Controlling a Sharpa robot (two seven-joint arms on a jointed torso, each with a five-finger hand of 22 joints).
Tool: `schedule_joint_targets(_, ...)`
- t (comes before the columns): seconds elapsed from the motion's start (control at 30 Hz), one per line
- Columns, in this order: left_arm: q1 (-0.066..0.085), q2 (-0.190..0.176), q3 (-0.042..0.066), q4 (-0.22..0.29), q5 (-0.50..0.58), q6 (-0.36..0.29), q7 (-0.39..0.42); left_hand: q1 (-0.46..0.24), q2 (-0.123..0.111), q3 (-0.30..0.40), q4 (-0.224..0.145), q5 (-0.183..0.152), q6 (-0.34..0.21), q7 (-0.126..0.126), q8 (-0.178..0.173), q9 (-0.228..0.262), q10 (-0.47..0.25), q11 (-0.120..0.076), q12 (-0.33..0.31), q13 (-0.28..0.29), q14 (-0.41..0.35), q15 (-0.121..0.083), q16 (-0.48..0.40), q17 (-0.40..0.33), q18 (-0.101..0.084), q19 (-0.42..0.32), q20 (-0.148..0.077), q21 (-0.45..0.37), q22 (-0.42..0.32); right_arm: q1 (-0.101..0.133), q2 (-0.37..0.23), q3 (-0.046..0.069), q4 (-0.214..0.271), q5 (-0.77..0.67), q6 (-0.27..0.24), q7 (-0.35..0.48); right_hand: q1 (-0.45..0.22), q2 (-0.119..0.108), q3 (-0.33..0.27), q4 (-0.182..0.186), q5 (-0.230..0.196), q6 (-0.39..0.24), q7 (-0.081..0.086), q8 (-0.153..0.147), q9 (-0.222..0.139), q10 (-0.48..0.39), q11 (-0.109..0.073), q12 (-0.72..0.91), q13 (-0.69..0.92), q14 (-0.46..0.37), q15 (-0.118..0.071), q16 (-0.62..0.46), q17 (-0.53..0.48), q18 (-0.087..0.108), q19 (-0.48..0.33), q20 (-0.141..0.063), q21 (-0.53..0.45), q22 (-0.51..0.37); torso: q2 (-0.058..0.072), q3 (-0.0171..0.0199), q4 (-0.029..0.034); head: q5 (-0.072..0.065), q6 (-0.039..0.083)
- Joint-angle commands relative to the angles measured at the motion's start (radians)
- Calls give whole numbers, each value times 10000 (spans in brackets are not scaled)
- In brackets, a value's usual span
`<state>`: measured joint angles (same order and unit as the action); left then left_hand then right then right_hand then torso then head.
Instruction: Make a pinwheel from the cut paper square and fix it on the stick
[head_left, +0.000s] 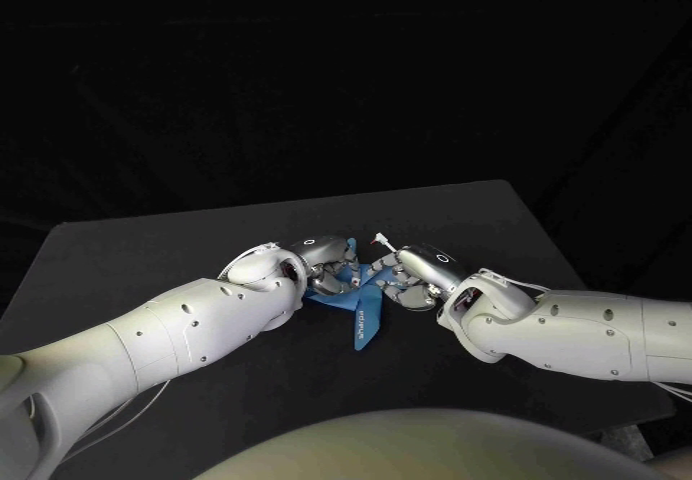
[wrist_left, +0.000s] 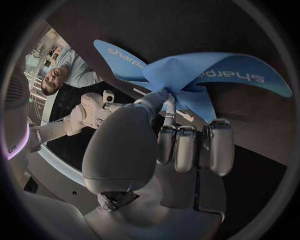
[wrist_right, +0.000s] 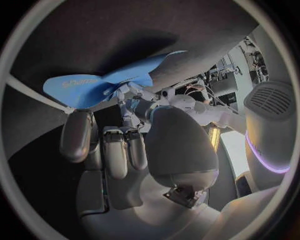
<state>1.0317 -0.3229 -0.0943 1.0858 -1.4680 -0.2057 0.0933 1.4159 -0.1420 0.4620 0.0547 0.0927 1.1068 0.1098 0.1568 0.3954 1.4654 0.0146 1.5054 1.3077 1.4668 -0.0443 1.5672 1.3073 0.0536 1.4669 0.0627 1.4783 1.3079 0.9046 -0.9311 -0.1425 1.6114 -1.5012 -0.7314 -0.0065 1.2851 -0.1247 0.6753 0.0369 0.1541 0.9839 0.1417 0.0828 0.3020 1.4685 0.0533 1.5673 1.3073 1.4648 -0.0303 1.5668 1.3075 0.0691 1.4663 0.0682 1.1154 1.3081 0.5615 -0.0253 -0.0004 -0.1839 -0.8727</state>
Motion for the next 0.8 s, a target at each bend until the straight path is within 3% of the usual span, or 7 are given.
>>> schedule_joint_targets(0.03, -17, -17, -19, -5, -58, 98, -41, 9, 126, 1, -46, 26, 340, -273, 73, 553, 272, -37, -11, 1397, 1040, -25, 36, 2635, -196, 307, 6, 65, 1362, -82, -91, -4, 298, -721, 248, -125, -122, 191, 1096, -500, -23, -266, -19, -173, -156, 1023, 26, 35, 2635, 1060, 11, 40, 2633, 109, 57, 44, -33, 1578, -4, 0, -14, 9, 1)
schedule_joint_targets(0.1, -17, -18, -18, -2, -52, 109, -39, 9, 126, 1, -46, 26, 340, -273, 73, 553, 272, -37, -11, 1397, 1040, -25, 36, 2635, -196, 307, 6, 65, 1362, -120, -104, -4, 406, -1091, 375, -372, -870, 212, 2502, -999, -32, -554, -118, -167, -355, 1023, -77, 35, 2635, 1060, -117, 40, 2633, 125, 21, -69, -60, 1566, -4, 3, -7, 9, 1)
schedule_joint_targets(0.13, -17, -17, -18, -1, -51, 112, -38, 9, 126, 1, -46, 26, 340, -273, 73, 553, 272, -37, -11, 1397, 1040, -25, 36, 2635, -196, 307, 6, 65, 1362, -128, -101, -4, 428, -1202, 411, -447, -1238, 263, 2920, -1231, -106, -613, -156, -140, -415, 1023, -121, 35, 2635, 1060, -162, 40, 2633, 126, 11, -120, -42, 1562, -3, 4, -2, 4, 1)
schedule_joint_targets(0.23, -17, -12, -18, 3, -43, 127, -34, 9, 126, 1, -46, 26, 340, -273, 73, 553, 272, -37, -11, 1397, 1040, -25, 36, 2635, -196, 307, 6, 65, 1362, -158, -60, -4, 489, -1754, 605, -919, -1875, 475, 3436, -1589, -231, -922, -266, -183, -562, 1023, -295, 35, 2635, 1060, -295, 40, 2633, 139, -16, -226, -17, 1548, 0, 11, 14, 6, 1)
schedule_joint_targets(0.47, -17, -5, -18, 6, -27, 162, -39, 9, 126, 1, -46, 26, 340, -273, 73, 553, 272, -37, -11, 1397, 1040, -25, 36, 2635, -196, 307, 6, 65, 1362, -195, 95, -4, 537, -2927, 1113, -2046, -2528, 827, 4096, -2067, -772, -1448, -473, -178, -770, 1023, -570, 35, 2635, 1060, -532, 40, 2633, 133, -27, -432, 112, 1558, 3, 2, 14, 19, 1)
schedule_joint_targets(0.8, -17, 16, -18, -3, 4, 221, -48, -21, 138, 18, -58, 23, 337, -277, 73, 562, 277, -41, -8, 1405, 1040, -25, 36, 2635, -194, 305, 6, 61, 1358, -212, 302, -3, 417, -3704, 1758, -2867, -2705, 927, 4268, -2183, -864, -1809, -551, -196, -879, 1023, -644, 35, 2635, 1060, -600, 40, 2633, 128, -26, -499, 162, 1563, 5, 2, 13, 48, 1)
